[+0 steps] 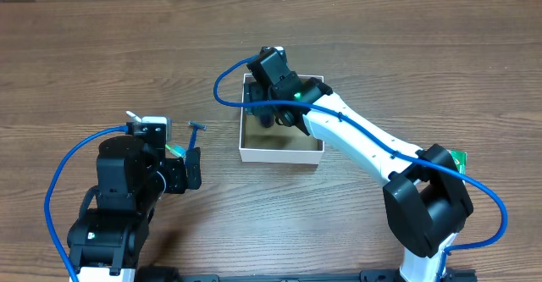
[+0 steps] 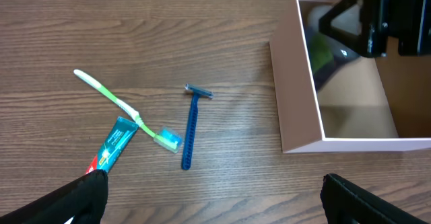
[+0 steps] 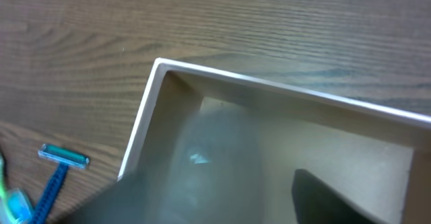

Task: Pack container
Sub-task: 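Carry the bottle into the box's left side and release it, then move the right gripper to the green Dettol soap bar and grasp it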

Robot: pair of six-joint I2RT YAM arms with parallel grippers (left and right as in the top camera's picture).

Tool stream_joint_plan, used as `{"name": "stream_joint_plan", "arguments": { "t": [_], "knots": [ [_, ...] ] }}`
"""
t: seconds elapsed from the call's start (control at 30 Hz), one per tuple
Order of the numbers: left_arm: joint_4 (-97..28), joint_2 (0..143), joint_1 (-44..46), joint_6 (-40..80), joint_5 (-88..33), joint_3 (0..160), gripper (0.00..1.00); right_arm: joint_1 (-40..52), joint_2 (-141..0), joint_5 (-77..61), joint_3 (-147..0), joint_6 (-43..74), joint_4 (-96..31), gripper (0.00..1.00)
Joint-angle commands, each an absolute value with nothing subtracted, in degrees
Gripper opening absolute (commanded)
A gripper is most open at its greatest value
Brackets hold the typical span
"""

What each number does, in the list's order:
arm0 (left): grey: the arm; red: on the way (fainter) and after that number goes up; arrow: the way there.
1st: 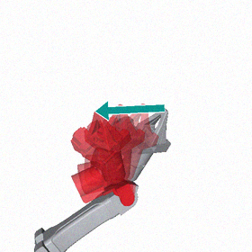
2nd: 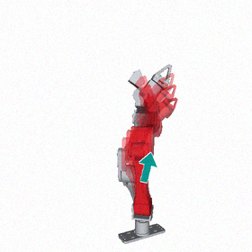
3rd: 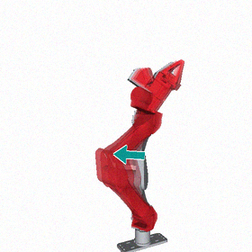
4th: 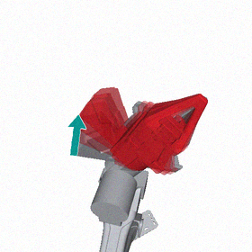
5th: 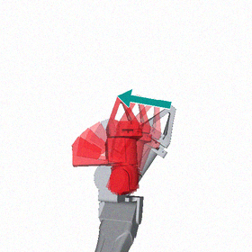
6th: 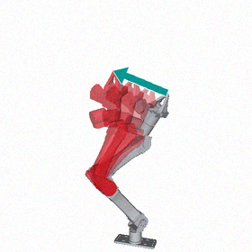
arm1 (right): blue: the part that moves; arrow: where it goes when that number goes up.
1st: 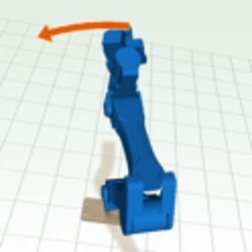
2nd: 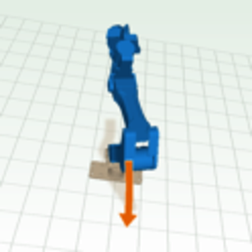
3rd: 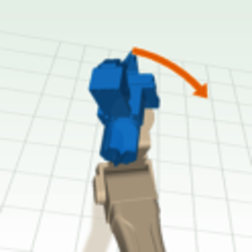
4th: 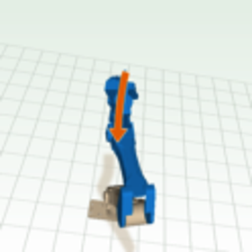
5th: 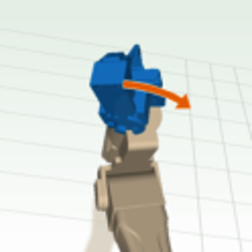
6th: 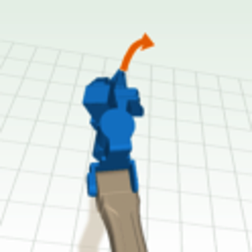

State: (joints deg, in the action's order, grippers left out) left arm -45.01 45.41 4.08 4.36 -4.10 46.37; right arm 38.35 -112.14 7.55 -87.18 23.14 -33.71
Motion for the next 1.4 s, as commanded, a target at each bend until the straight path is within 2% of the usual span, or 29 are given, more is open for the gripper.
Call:
{"name": "stream_joint_plan", "arguments": {
  "t": [0.0, 0.17, 0.4, 0.53, 0.6, 0.63, 0.77, 0.83, 0.97, 1.07, 1.37],
  "knots": [
    [-44.9, 45.3, 3.8, 4.7, -3.9, 47.8, 1.00, 38.6, -110.1, 7.3, -89.1, 23.6, -34.9, 0.98],
    [-44.9, 45.3, 3.8, 4.7, -3.9, 47.8, 1.00, 38.6, -104.2, 11.0, -89.1, 23.0, -39.3, 1.00],
    [-44.8, 45.3, 3.8, 4.7, -3.9, 47.8, 1.00, 35.0, -86.1, 27.4, -89.1, 34.3, -49.6, 1.00],
    [-44.8, 45.3, 3.8, 4.7, -3.9, 47.8, 1.00, 20.8, -79.2, 31.2, -89.1, 48.9, -67.2, 1.00],
    [-44.8, 45.3, 3.8, 4.7, -3.9, 47.8, 1.00, 13.5, -79.2, 29.0, -89.1, 49.5, -71.8, 1.00],
    [-44.8, 45.3, 3.8, 4.7, -3.9, 47.8, 1.00, 6.9, -79.7, 26.3, -88.4, 47.1, -73.8, 1.00],
    [-44.8, 45.3, 3.8, 4.7, -3.9, 47.8, 1.00, -8.0, -80.9, 19.4, -82.2, 39.1, -72.6, 1.00],
    [-44.8, 45.3, 3.8, 4.7, -3.9, 47.8, 1.00, -16.9, -81.6, 9.4, -74.7, 29.1, -65.8, 1.00],
    [-44.1, 45.3, 3.8, 4.7, -3.9, 47.8, 1.00, -25.8, -84.1, 2.5, -63.3, 18.9, -56.7, 1.00],
    [-43.6, 45.3, 3.8, 4.7, -3.9, 47.8, 1.00, -28.8, -86.7, 2.9, -57.6, 14.2, -51.5, 1.00],
    [-43.7, 45.3, 3.8, 4.8, -4.1, 47.8, 1.00, -29.3, -94.4, 1.8, -54.4, 13.4, -46.2, 1.00]
  ]
}}
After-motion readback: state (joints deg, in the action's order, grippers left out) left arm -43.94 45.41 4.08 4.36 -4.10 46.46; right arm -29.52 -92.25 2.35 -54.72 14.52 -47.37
